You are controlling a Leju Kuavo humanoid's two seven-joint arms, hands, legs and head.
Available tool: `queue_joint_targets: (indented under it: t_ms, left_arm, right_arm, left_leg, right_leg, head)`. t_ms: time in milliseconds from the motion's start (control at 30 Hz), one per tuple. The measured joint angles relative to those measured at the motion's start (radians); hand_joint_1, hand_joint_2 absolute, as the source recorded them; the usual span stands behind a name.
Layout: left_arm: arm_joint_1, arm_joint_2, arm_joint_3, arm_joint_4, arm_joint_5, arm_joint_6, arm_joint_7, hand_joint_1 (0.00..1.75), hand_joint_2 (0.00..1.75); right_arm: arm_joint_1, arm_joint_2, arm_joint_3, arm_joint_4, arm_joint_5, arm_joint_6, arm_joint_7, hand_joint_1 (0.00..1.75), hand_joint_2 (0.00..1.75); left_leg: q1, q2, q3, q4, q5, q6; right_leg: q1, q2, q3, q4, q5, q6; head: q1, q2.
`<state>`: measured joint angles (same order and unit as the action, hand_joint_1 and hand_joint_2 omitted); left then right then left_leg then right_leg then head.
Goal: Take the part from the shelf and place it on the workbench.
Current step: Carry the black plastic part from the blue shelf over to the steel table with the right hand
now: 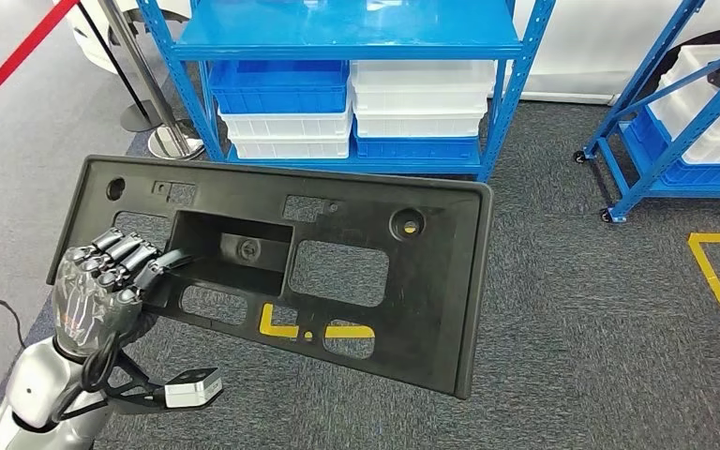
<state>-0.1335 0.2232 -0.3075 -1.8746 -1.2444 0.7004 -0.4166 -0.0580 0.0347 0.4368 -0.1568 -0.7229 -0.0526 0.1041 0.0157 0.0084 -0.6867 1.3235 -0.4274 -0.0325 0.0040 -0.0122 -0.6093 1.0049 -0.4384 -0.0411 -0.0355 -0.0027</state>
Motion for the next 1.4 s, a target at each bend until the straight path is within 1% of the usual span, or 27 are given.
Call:
queue_joint_targets:
  t_ms: [33,67,100,167,200,233,267,333,367,400,433,467,533,567,600,633,733,767,833,967,1100,1133,1167,1233,1300,1367,1400]
  left_arm:
    - [0.000,0.000,0.000,0.000,0.000,0.000,0.000,1.75,1.75]
    - [0.000,0.000,-0.001,0.000,-0.001,0.000,-0.001,1.75,1.75]
    - [-0.002,0.001,-0.003,0.000,-0.006,0.000,-0.008,1.75,1.75]
    - [-0.008,0.017,-0.017,0.001,-0.018,0.000,-0.018,1.75,1.75]
    - [-0.012,0.027,-0.027,0.003,-0.023,0.000,-0.019,1.75,1.75]
    - [-0.014,0.039,-0.040,0.006,-0.022,0.000,-0.011,1.75,1.75]
    - [-0.017,0.047,-0.051,0.009,-0.020,0.000,-0.001,1.75,1.75]
    - [-0.020,0.059,-0.071,0.017,-0.019,0.000,0.020,1.75,1.75]
    - [-0.020,0.065,-0.081,0.021,-0.019,0.000,0.027,1.75,1.75]
    - [-0.020,0.069,-0.089,0.024,-0.019,0.000,0.031,1.75,1.75]
    - [-0.020,0.073,-0.095,0.027,-0.018,0.000,0.033,1.75,1.75]
    - [-0.020,0.077,-0.101,0.029,-0.018,0.000,0.034,1.75,1.75]
    - [-0.021,0.084,-0.107,0.031,-0.018,0.000,0.035,1.75,1.75]
    - [-0.022,0.088,-0.110,0.032,-0.018,0.000,0.036,1.75,1.75]
    - [-0.024,0.092,-0.113,0.032,-0.019,0.000,0.038,1.75,1.75]
    - [-0.025,0.096,-0.116,0.033,-0.019,0.000,0.040,1.75,1.75]
    - [-0.028,0.105,-0.121,0.033,-0.019,0.000,0.046,1.75,1.75]
    - [-0.028,0.107,-0.122,0.033,-0.019,0.000,0.047,1.75,1.75]
    - [-0.029,0.111,-0.122,0.034,-0.018,0.000,0.049,1.75,1.75]
    - [-0.031,0.115,-0.126,0.035,-0.015,0.000,0.051,1.75,1.75]
    - [-0.032,0.116,-0.129,0.039,-0.010,0.000,0.057,1.75,1.75]
    - [-0.032,0.118,-0.130,0.041,-0.008,0.000,0.064,1.75,1.75]
    - [-0.033,0.122,-0.132,0.042,-0.005,0.000,0.073,1.75,1.75]
    - [-0.035,0.131,-0.134,0.044,-0.001,0.000,0.095,1.75,1.75]
    - [-0.040,0.139,-0.138,0.048,0.000,0.001,0.120,1.75,1.75]
    - [-0.042,0.144,-0.141,0.053,0.000,0.001,0.137,1.75,1.75]
    - [-0.040,0.145,-0.143,0.056,0.000,0.001,0.141,1.75,1.75]
  right_arm:
    - [0.000,0.000,0.000,0.000,0.000,0.000,0.000,0.00,0.00]
    - [0.000,0.000,0.000,0.000,0.000,0.000,0.000,0.00,0.00]
    - [0.000,0.001,0.000,-0.001,0.001,0.001,0.000,0.00,0.00]
    - [0.000,0.003,0.001,-0.002,0.004,0.007,0.000,0.00,0.00]
    - [0.000,0.002,0.003,-0.002,0.005,0.010,0.000,0.00,0.00]
    - [0.000,0.001,0.004,-0.002,0.006,0.014,0.000,0.00,0.00]
    - [0.000,0.000,0.005,-0.002,0.006,0.015,0.000,0.00,0.00]
    - [0.002,-0.002,0.007,-0.002,0.007,0.017,-0.002,0.00,0.00]
    - [0.003,-0.002,0.008,-0.002,0.008,0.017,-0.004,0.00,0.00]
    - [0.004,-0.003,0.008,-0.002,0.009,0.018,-0.007,0.00,0.00]
    - [0.005,-0.003,0.008,-0.002,0.009,0.018,-0.009,0.00,0.00]
    - [0.005,-0.004,0.009,-0.002,0.009,0.018,-0.010,0.00,0.00]
    - [0.005,-0.006,0.009,-0.002,0.009,0.018,-0.010,0.00,0.00]
    - [0.005,-0.007,0.009,-0.002,0.008,0.018,-0.010,0.00,0.00]
    - [0.005,-0.007,0.009,-0.002,0.007,0.018,-0.010,0.00,0.00]
    - [0.005,-0.007,0.009,-0.002,0.006,0.019,-0.011,0.00,0.00]
    - [0.006,-0.006,0.010,-0.002,0.003,0.025,-0.013,0.00,0.00]
    - [0.006,-0.006,0.010,-0.002,0.002,0.027,-0.014,0.00,0.00]
    - [0.006,-0.006,0.010,-0.002,0.002,0.029,-0.017,0.00,0.00]
    - [0.006,-0.006,0.011,-0.002,0.002,0.030,-0.018,0.00,0.00]
    - [0.006,-0.006,0.013,-0.002,0.005,0.030,-0.021,0.00,0.00]
    - [0.006,-0.006,0.014,-0.002,0.006,0.030,-0.024,0.00,0.00]
    - [0.006,-0.005,0.015,-0.002,0.007,0.030,-0.027,0.00,0.00]
    - [0.006,-0.004,0.016,-0.002,0.008,0.031,-0.034,0.00,0.00]
    - [0.007,-0.005,0.017,-0.002,0.008,0.032,-0.039,0.00,0.00]
    - [0.007,-0.006,0.017,-0.002,0.008,0.032,-0.042,0.00,0.00]
    - [0.007,-0.006,0.018,-0.002,0.008,0.032,-0.042,0.00,0.00]
  left_leg:
    - [0.000,0.000,0.003,-0.003,0.002,0.000]
    - [-0.002,0.000,0.028,-0.033,0.002,0.005]
    - [-0.006,0.001,0.090,-0.118,-0.023,0.014]
    - [-0.015,0.002,0.206,-0.293,-0.075,0.035]
    - [-0.016,0.003,0.240,-0.355,-0.095,0.043]
    - [-0.015,0.003,0.235,-0.362,-0.087,0.050]
    - [-0.012,0.002,0.228,-0.366,-0.077,0.055]
    - [-0.011,-0.002,0.209,-0.364,-0.060,0.061]
    - [-0.010,-0.005,0.199,-0.361,-0.053,0.061]
    - [-0.010,-0.007,0.189,-0.358,-0.047,0.059]
    - [-0.008,-0.009,0.180,-0.353,-0.043,0.057]
    - [-0.006,-0.010,0.172,-0.347,-0.041,0.054]
    - [-0.005,-0.012,0.156,-0.328,-0.044,0.044]
    - [-0.006,-0.012,0.149,-0.318,-0.046,0.037]
    - [-0.008,-0.012,0.142,-0.309,-0.048,0.031]
    - [-0.010,-0.013,0.136,-0.304,-0.049,0.030]
    - [-0.010,-0.013,0.134,-0.303,-0.046,0.047]
    - [-0.010,-0.013,0.134,-0.306,-0.044,0.049]
    - [-0.009,-0.013,0.134,-0.311,-0.039,0.047]
    - [-0.007,-0.013,0.134,-0.317,-0.032,0.034]
    - [-0.005,-0.013,0.133,-0.317,-0.029,0.018]
    - [-0.005,-0.013,0.130,-0.316,-0.028,0.017]
    - [-0.007,-0.014,0.129,-0.319,-0.026,0.021]
    - [-0.003,-0.015,0.144,-0.354,-0.006,0.037]
    - [0.007,-0.017,0.162,-0.396,0.020,0.047]
    - [0.011,-0.024,0.157,-0.403,0.030,0.045]
    - [0.015,-0.030,0.151,-0.399,0.030,0.042]
  right_leg:
    - [0.000,0.000,-0.001,0.000,0.001,0.000]
    - [0.001,0.000,-0.005,0.001,0.004,0.000]
    - [0.003,0.000,-0.011,0.005,0.011,0.004]
    - [0.004,-0.002,-0.024,0.009,0.034,0.019]
    - [0.003,-0.002,-0.029,0.015,0.039,0.028]
    - [0.000,0.000,-0.038,0.028,0.029,0.036]
    - [-0.001,0.003,-0.052,0.060,0.002,0.041]
    - [-0.007,0.007,-0.098,0.178,-0.081,0.050]
    - [-0.011,0.008,-0.118,0.239,-0.113,0.055]
    - [-0.015,0.008,-0.126,0.276,-0.128,0.059]
    - [-0.019,0.008,-0.115,0.276,-0.122,0.063]
    - [-0.023,0.008,-0.082,0.235,-0.100,0.066]
    - [-0.028,0.011,0.000,0.106,-0.059,0.071]
    - [-0.029,0.014,0.026,0.060,-0.051,0.068]
    - [-0.029,0.016,0.035,0.037,-0.051,0.063]
    - [-0.028,0.018,0.034,0.033,-0.055,0.058]
    - [-0.025,0.018,0.030,0.033,-0.050,0.048]
    - [-0.024,0.018,0.030,0.033,-0.049,0.046]
    - [-0.023,0.018,0.028,0.033,-0.047,0.041]
    - [-0.021,0.018,0.025,0.033,-0.044,0.034]
    - [-0.020,0.017,0.022,0.033,-0.041,0.032]
    - [-0.022,0.016,0.022,0.031,-0.039,0.034]
    - [-0.024,0.014,0.024,0.026,-0.035,0.038]
    - [-0.026,0.012,0.032,0.015,-0.033,0.044]
    - [-0.026,0.013,0.017,0.056,-0.070,0.050]
    - [-0.033,0.014,-0.036,0.171,-0.136,0.064]
    - [-0.038,0.014,-0.060,0.223,-0.156,0.073]
  head:
    - [0.000,0.000]
    - [0.000,0.000]
    - [0.000,0.000]
    - [0.000,0.000]
    - [0.001,0.000]
    - [0.001,0.000]
    - [0.001,0.000]
    - [0.000,0.000]
    - [0.000,0.000]
    - [0.000,0.000]
    - [0.000,0.000]
    - [0.000,0.000]
    - [0.001,0.000]
    - [0.000,0.000]
    - [0.000,0.000]
    - [0.000,0.000]
    - [0.000,0.000]
    - [0.000,0.000]
    - [0.000,0.000]
    - [0.000,0.000]
    - [0.000,0.000]
    - [0.000,0.000]
    - [0.000,0.000]
    - [0.000,0.000]
    - [0.000,0.000]
    - [0.000,0.000]
    - [0.000,0.000]
